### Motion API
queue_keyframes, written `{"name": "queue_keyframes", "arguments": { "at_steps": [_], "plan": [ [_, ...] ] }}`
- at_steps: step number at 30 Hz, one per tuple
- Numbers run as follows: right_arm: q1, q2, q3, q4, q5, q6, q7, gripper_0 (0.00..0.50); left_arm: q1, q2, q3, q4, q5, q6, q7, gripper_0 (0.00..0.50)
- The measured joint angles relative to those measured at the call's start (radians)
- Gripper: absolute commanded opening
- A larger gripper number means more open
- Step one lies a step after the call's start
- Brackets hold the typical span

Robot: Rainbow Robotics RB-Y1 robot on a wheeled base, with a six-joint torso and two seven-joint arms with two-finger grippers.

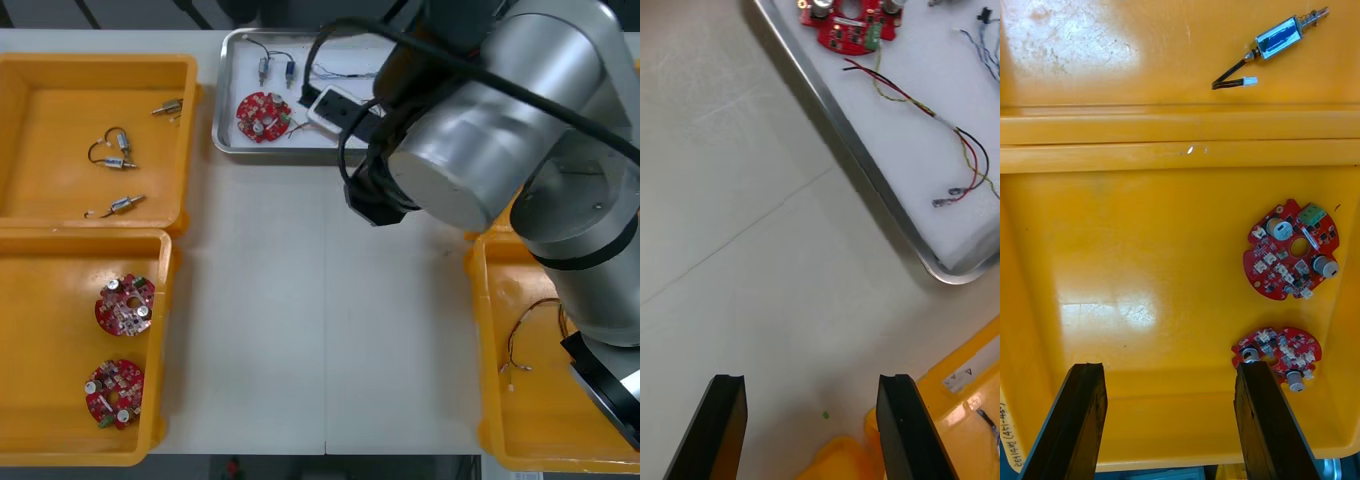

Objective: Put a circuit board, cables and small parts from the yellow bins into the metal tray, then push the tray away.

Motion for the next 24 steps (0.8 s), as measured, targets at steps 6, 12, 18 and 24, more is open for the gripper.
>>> {"name": "queue_keyframes", "arguments": {
  "at_steps": [6,12,18,24],
  "plan": [
    [0.098,-0.018,-0.145,-0.060,-0.006,0.000,-0.013,0.500,0.000,0.000,0.000,0.000,0.000,0.000,0.000,0.500],
    [0.220,-0.063,-0.326,-0.109,-0.092,0.001,-0.042,0.500,0.000,0.000,0.000,0.000,0.000,0.000,0.000,0.500],
    [0.324,-0.090,-0.505,-0.156,-0.126,0.001,-0.070,0.500,0.000,0.000,0.000,0.000,0.000,0.000,0.000,0.500],
    [0.418,-0.108,-0.617,-0.178,-0.125,0.001,-0.076,0.500,0.001,0.000,0.000,0.000,0.000,0.000,0.000,0.500]
  ]
}}
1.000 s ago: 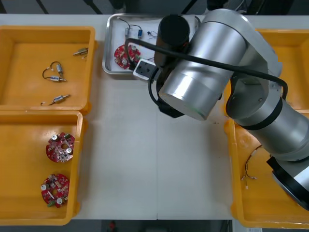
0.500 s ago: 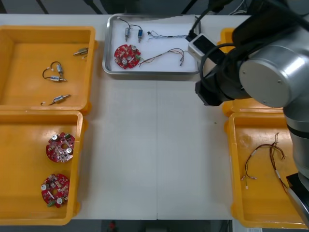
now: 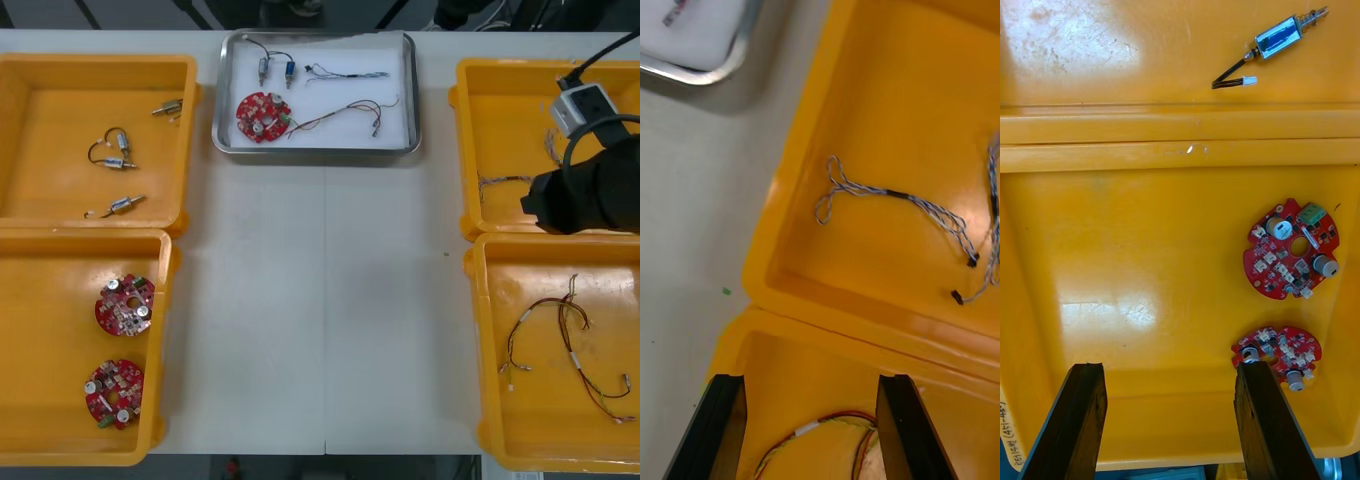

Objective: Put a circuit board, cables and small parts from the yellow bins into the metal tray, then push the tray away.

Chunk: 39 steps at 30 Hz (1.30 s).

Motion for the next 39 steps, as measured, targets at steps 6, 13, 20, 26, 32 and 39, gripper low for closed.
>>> {"name": "queue_keyframes", "arguments": {
  "at_steps": [6,13,20,26,32,39],
  "plan": [
    [0.079,-0.014,-0.094,0.000,-0.007,0.000,-0.026,0.500,0.000,0.000,0.000,0.000,0.000,0.000,0.000,0.500],
    [0.179,-0.026,-0.173,-0.001,-0.048,0.000,-0.027,0.500,0.000,0.000,0.000,0.000,0.000,0.000,0.000,0.500],
    [0.274,-0.041,-0.261,-0.001,-0.155,0.000,-0.031,0.500,0.000,0.000,0.000,0.000,0.000,0.000,0.000,0.500],
    [0.324,-0.065,-0.268,-0.003,-0.166,0.000,-0.069,0.500,0.000,0.000,0.000,0.000,0.000,0.000,0.000,0.500],
    [0.339,-0.071,-0.271,-0.004,-0.167,0.000,-0.082,0.500,0.000,0.000,0.000,0.000,0.000,0.000,0.000,0.500],
    [0.341,-0.072,-0.271,-0.004,-0.168,0.000,-0.082,0.500,0.000,0.000,0.000,0.000,0.000,0.000,0.000,0.500]
  ]
}}
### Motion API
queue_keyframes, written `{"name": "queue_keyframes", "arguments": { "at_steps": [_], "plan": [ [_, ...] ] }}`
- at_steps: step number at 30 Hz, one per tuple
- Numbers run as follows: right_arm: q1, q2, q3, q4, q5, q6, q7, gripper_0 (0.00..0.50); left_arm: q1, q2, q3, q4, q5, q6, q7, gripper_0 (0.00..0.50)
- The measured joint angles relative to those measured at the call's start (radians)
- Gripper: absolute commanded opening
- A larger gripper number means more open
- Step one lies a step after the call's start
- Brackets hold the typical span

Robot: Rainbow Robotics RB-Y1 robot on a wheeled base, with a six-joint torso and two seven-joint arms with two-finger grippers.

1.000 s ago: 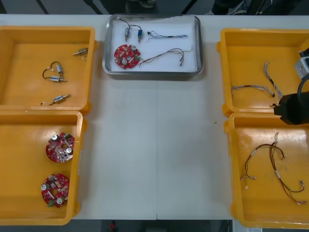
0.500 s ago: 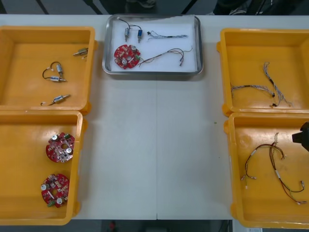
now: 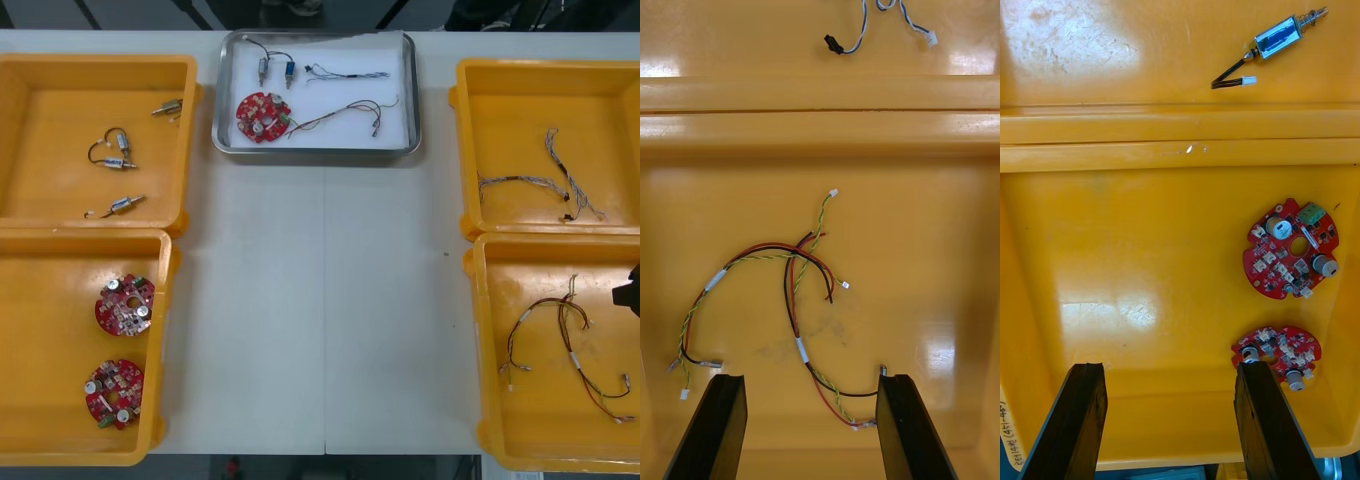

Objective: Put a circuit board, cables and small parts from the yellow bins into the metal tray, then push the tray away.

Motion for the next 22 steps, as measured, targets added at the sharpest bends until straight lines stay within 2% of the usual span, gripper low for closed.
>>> {"name": "queue_keyframes", "arguments": {
  "at_steps": [22],
  "plan": [
    [0.000,0.000,0.000,0.000,0.000,0.000,0.000,0.500,0.000,0.000,0.000,0.000,0.000,0.000,0.000,0.500]
  ]
}}
